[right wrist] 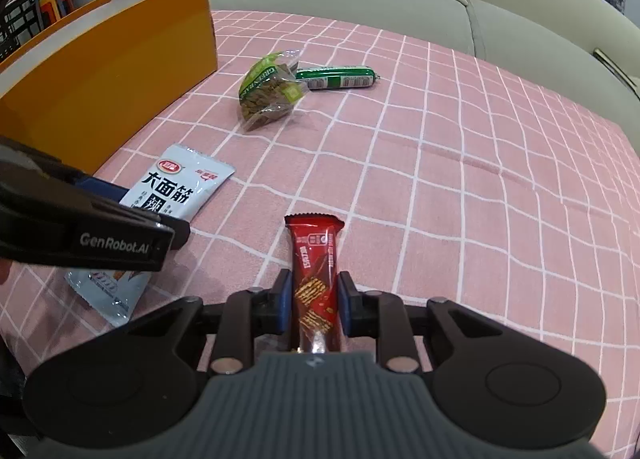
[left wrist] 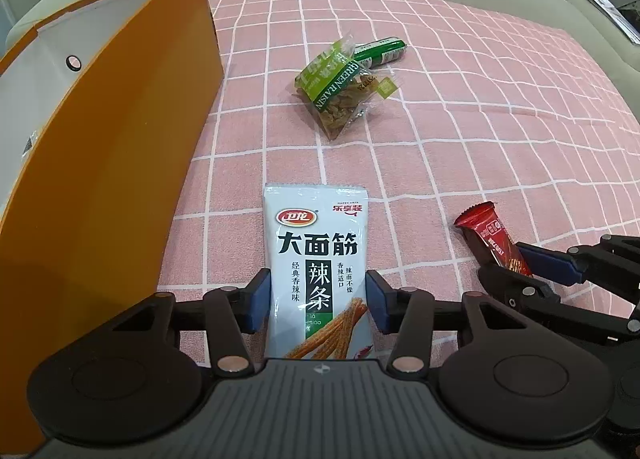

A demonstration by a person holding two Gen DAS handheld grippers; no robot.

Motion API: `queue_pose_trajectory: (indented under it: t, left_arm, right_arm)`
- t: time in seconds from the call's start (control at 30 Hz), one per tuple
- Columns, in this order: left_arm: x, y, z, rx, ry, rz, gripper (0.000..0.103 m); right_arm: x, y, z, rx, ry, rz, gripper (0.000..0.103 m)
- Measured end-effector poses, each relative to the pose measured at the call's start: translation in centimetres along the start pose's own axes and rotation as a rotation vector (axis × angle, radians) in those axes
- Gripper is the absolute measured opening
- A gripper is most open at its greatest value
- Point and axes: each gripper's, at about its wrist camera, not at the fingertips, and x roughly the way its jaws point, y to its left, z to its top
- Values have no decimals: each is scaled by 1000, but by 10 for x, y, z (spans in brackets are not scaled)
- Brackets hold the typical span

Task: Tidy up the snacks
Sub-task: 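Carry the packet and chocolate bar into the box and open both tools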

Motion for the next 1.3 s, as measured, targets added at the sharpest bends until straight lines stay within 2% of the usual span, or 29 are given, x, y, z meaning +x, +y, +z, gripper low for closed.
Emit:
queue_pose_trajectory:
  t: [0.2,0.5,1.0,1.3]
  left_arm:
    - [-6,4,1,-20,-9,-7,54]
    - [-35,7,2,-39,-33,2,54]
    - [-120,44,19,-123,-206,-17,54]
    - [-144,86,32,-124,-222,-15,54]
  right_arm:
    - [0,-5,4,79,28,5,20]
    - [-26,-2,9,97,3,1,20]
    - [-84,29,48,74,-148,61,20]
    - [-102,65,78,26,-206,146,20]
